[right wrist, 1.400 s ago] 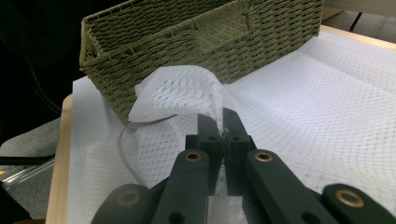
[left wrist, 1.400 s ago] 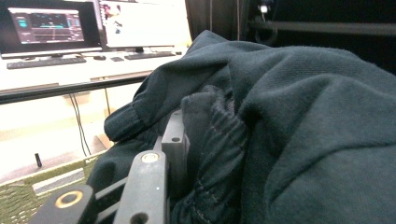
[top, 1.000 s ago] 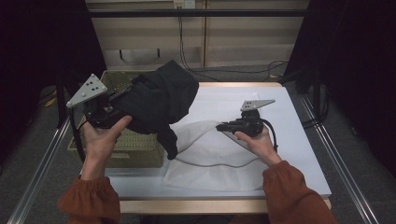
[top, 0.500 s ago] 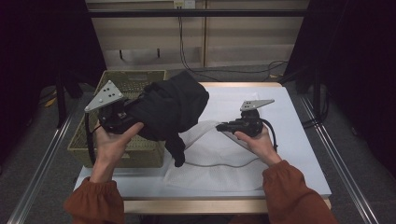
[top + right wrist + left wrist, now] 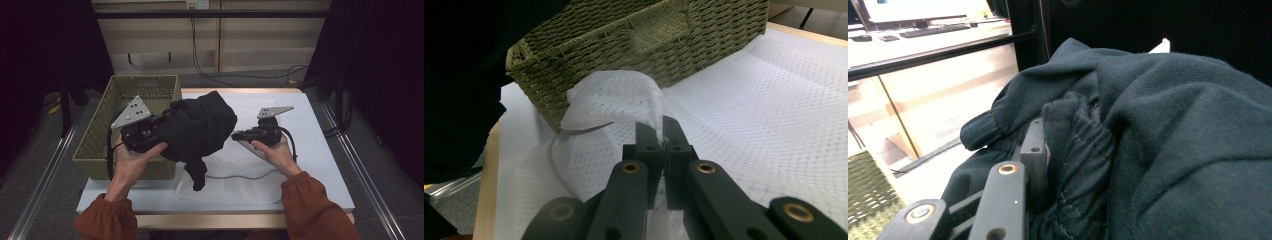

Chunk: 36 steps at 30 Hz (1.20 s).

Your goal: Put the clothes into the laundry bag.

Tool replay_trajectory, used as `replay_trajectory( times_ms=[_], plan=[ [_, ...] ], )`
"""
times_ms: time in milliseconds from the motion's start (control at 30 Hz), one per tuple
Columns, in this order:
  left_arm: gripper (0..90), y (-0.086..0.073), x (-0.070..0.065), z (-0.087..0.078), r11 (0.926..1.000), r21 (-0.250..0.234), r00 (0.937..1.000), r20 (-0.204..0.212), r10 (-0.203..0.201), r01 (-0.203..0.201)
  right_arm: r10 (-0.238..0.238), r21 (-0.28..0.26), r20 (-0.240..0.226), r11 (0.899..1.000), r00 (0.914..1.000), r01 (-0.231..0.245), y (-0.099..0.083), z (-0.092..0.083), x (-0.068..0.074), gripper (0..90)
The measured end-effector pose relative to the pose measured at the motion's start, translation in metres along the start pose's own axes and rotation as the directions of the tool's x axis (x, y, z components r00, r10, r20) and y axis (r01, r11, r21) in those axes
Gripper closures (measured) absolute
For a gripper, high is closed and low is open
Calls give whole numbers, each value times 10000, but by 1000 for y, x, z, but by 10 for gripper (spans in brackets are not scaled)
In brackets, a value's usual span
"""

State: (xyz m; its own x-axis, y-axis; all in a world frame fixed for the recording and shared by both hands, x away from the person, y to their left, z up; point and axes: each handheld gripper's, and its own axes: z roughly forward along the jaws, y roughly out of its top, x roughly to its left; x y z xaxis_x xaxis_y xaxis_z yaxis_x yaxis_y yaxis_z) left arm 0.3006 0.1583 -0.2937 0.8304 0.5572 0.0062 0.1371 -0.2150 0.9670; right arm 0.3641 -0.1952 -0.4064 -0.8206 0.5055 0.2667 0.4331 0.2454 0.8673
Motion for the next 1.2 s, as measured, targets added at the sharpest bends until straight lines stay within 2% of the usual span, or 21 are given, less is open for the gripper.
replay_trajectory(
  times_ms=[100,233,467,667,800,900,967,1167,1200],
  plan=[
    [627,-1,-3,3,10000,28,10000,53,-31,31,8,-18,0,10000,10000,-8,0,0,0,888],
    [627,-9,-8,12,9997,239,9993,376,23,-32,-10,-16,30,10000,10000,10,0,0,1,888],
    [626,-19,-14,24,9987,490,9996,248,127,-139,23,-4,36,10000,10000,-23,0,0,1,888],
    [624,-25,-22,25,9960,663,9976,377,573,-597,62,58,87,10000,9999,-63,-2,0,0,888],
    [624,-28,-28,24,9904,998,9945,519,912,-961,123,14,138,9999,9998,-124,-2,-1,-1,888],
    [624,-33,-32,30,9901,1045,9943,619,873,-934,125,16,171,9999,9998,-125,-2,0,-2,887],
    [623,-37,-35,34,9880,1043,9923,590,1086,-1143,99,6,219,10000,9997,-100,-2,0,-1,887],
    [620,-47,-41,51,9851,1342,9922,770,978,-1075,104,-22,237,9999,9997,-103,-2,1,-1,887],
    [619,-48,-43,53,9817,1481,9904,867,1075,-1195,107,-29,234,9999,9997,-106,-2,1,-1,888]
  ],
)
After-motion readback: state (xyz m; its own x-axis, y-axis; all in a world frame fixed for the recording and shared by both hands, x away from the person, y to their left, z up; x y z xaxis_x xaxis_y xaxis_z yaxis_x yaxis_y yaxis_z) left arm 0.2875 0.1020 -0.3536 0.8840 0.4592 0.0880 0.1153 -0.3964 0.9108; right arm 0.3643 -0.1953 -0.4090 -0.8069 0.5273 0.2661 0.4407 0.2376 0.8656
